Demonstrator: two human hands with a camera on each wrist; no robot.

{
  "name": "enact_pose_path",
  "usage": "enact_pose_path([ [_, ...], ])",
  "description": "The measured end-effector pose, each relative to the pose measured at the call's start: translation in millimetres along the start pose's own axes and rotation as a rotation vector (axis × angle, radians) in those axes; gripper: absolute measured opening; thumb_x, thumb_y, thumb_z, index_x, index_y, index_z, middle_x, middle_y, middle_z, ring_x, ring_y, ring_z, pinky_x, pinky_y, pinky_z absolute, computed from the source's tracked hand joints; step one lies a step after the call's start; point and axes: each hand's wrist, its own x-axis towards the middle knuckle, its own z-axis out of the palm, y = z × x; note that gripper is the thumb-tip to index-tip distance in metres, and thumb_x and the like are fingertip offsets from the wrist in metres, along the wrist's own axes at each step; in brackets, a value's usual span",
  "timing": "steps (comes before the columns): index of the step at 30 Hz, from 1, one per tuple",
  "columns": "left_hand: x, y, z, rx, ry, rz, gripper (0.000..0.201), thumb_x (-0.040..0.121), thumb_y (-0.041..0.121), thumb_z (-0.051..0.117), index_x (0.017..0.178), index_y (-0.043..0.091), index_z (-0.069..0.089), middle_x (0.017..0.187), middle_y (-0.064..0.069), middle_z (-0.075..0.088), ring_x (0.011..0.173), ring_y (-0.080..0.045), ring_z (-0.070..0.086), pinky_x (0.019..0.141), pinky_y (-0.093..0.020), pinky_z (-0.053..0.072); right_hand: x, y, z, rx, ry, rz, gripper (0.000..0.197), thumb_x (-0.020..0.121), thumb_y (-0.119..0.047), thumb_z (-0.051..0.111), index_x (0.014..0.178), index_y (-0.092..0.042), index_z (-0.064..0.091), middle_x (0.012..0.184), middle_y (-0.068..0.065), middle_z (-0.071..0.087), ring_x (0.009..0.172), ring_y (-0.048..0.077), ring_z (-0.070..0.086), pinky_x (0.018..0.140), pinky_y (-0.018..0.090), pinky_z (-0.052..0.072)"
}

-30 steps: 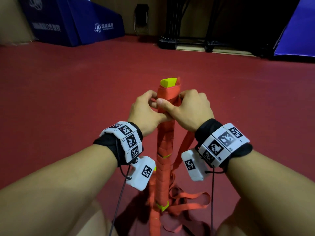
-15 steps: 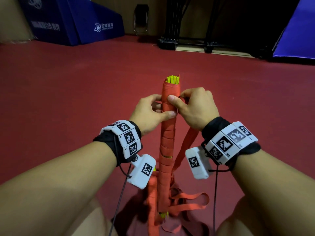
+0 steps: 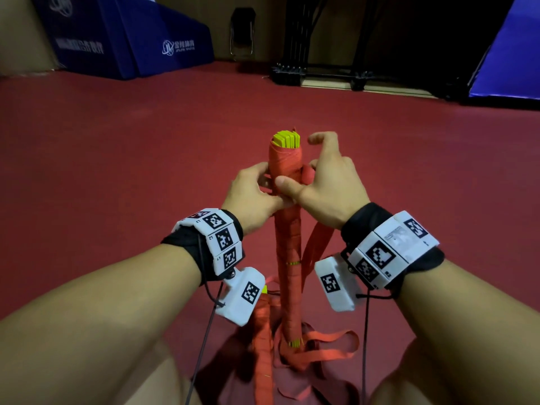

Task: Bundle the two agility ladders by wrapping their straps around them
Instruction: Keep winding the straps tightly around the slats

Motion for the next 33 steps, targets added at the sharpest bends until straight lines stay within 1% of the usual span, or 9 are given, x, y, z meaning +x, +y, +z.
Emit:
enact_pose_path([
  [3, 1.4, -1.9, 1.4, 0.027, 0.010, 0.003, 0.038, 0.053, 0.046, 0.079, 0.090, 0.040, 0.071, 0.081, 0.005, 0.073, 0.083, -0.027, 0.071, 0.074, -0.051, 0.062, -1.4, -1.7, 1.8, -0.075, 0.022, -0.016, 0.096, 0.070, -0.068, 0.075, 0.140, -0.020, 0.030, 0.107, 0.012, 0.067, 0.107, 0.039, 0.063, 0.092, 0.047, 0.051],
  [6, 1.9, -3.1, 2.6, 0.033, 0.021, -0.012, 0.026, 0.052, 0.043, 0.081, 0.076, 0.041, 0.071, 0.068, 0.011, 0.070, 0.064, -0.009, 0.061, 0.067, -0.032, 0.056, 2.2, 4.0, 7.3, -0.125, 0.040, -0.046, 0.089, 0.073, -0.072, 0.068, 0.136, -0.022, 0.031, 0.103, 0.010, 0.069, 0.101, 0.039, 0.065, 0.087, 0.047, 0.052],
  [9, 1.2, 1.2, 4.3, -0.065, -0.027, -0.020, 0.023, 0.049, 0.037, 0.080, 0.070, 0.042, 0.074, 0.071, 0.011, 0.072, 0.067, -0.005, 0.061, 0.070, -0.032, 0.053, 4.4, 8.0, 8.0, -0.120, 0.039, -0.087, 0.076, 0.079, -0.071, 0.058, 0.131, -0.021, 0.034, 0.099, 0.007, 0.071, 0.096, 0.039, 0.066, 0.081, 0.045, 0.052],
  [14, 2.0, -0.8, 6.3, -0.224, -0.149, -0.043, 0.044, 0.060, 0.027, 0.082, 0.101, 0.030, 0.071, 0.083, 0.004, 0.070, 0.078, -0.014, 0.064, 0.066, -0.030, 0.054, 7.0, 9.1, -1.7, -0.050, 0.035, -0.093, 0.058, 0.091, -0.056, 0.061, 0.129, -0.014, 0.050, 0.116, 0.006, 0.070, 0.112, 0.036, 0.062, 0.092, 0.045, 0.049],
  [18, 5.3, -8.4, 4.7, -0.233, -0.134, -0.054, 0.054, 0.068, 0.011, 0.087, 0.114, 0.022, 0.063, 0.096, -0.003, 0.074, 0.090, -0.016, 0.070, 0.085, -0.040, 0.058, 11.5, 14.9, -6.5, -0.098, -0.005, -0.065, 0.050, 0.092, -0.058, 0.059, 0.119, -0.016, 0.063, 0.117, 0.006, 0.070, 0.112, 0.032, 0.061, 0.091, 0.042, 0.048],
  [23, 4.6, -11.1, 3.6, -0.190, -0.059, -0.066, 0.048, 0.079, -0.006, 0.079, 0.121, 0.008, 0.061, 0.102, -0.011, 0.075, 0.098, -0.025, 0.074, 0.089, -0.042, 0.060, 15.2, 15.1, -7.4, -0.102, -0.132, -0.017, 0.050, 0.096, -0.056, 0.055, 0.066, -0.017, 0.067, 0.057, -0.004, 0.065, 0.065, 0.021, 0.061, 0.069, 0.032, 0.045],
  [26, 5.3, -12.6, 5.0, -0.194, -0.041, -0.077, 0.047, 0.079, -0.003, 0.081, 0.120, 0.006, 0.060, 0.095, -0.014, 0.076, 0.097, -0.029, 0.074, 0.088, -0.047, 0.061, 14.3, 13.5, -7.8, -0.011, -0.195, -0.001, 0.056, 0.100, -0.049, 0.052, 0.065, -0.008, 0.069, 0.052, 0.002, 0.067, 0.045, 0.013, 0.063, 0.058, 0.028, 0.047],
  [30, 5.5, -11.9, 6.3, -0.173, -0.031, -0.058, 0.048, 0.075, 0.005, 0.087, 0.116, 0.012, 0.063, 0.096, -0.009, 0.077, 0.095, -0.024, 0.075, 0.088, -0.049, 0.061, 15.9, 17.6, -5.2, -0.057, -0.159, 0.002, 0.060, 0.099, -0.052, 0.050, 0.060, -0.010, 0.065, 0.049, 0.002, 0.064, 0.070, 0.023, 0.067, 0.069, 0.033, 0.050],
  [33, 5.7, -10.4, 7.4, -0.137, -0.026, -0.033, 0.049, 0.059, 0.026, 0.089, 0.101, 0.026, 0.063, 0.090, -0.003, 0.078, 0.087, -0.022, 0.076, 0.081, -0.045, 0.063, 14.9, 15.4, -1.3, -0.136, -0.106, -0.022, 0.057, 0.094, -0.061, 0.051, 0.070, -0.010, 0.062, 0.069, 0.011, 0.065, 0.086, 0.036, 0.062, 0.077, 0.040, 0.050],
])
